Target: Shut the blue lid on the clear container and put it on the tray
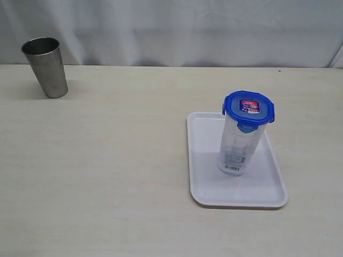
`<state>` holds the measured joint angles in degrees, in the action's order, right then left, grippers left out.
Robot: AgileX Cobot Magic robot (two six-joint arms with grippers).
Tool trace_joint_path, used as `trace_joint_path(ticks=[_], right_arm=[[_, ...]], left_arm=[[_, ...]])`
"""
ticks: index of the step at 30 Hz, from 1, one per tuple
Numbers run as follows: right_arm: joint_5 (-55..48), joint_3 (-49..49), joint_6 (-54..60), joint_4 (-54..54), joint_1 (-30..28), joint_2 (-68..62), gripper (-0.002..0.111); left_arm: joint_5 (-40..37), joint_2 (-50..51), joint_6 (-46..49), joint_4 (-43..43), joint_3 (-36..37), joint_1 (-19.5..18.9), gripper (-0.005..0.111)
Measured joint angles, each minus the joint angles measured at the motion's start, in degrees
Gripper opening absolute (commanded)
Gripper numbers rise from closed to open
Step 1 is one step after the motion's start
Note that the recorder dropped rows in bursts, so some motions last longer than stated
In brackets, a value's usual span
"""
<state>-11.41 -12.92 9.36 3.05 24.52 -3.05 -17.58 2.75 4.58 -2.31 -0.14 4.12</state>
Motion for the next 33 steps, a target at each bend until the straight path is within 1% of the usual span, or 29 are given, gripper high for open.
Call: trace_joint_path(ticks=[6,9,13,15,17,21,24,28,30,33], right_arm=[[11.1,8.4,0.0,0.2,-9.5,2.7,0.004],[15.9,11.4,0.0,-0.3,-15.5,2.7,0.004],[16.9,12.6,0.0,-1.0,-22.4,2.7,0.004],[16.0,12.6,0.0,-1.0,-24.1,2.7,0.004],[14.6,12.6,0.0,-1.1,-25.3,2.7,0.004],[9.8,12.6,0.0,-1.1,-25.7,2.7,0.004],[3.9,12.6,-1.4,-1.1,-25.7,2.7,0.004],[-4.9,12.7,-6.3,-1.2,-25.7,2.7,0.004],[-7.5,12.7,-6.8,-1.2,-25.7,2.7,0.004],[-7.8,12.7,-7.0,-1.2,-25.7,2.7,0.004]], left_arm=[[-0.1,0.0,0.0,0.0,0.0,0.0,0.0],[-0.3,0.0,0.0,0.0,0.0,0.0,0.0],[-0.3,0.0,0.0,0.0,0.0,0.0,0.0],[-0.3,0.0,0.0,0.0,0.0,0.0,0.0],[-0.3,0.0,0.0,0.0,0.0,0.0,0.0],[-0.3,0.0,0.0,0.0,0.0,0.0,0.0],[-0.3,0.0,0.0,0.0,0.0,0.0,0.0],[-0.3,0.0,0.0,0.0,0.0,0.0,0.0],[-0.3,0.0,0.0,0.0,0.0,0.0,0.0],[-0.3,0.0,0.0,0.0,0.0,0.0,0.0]])
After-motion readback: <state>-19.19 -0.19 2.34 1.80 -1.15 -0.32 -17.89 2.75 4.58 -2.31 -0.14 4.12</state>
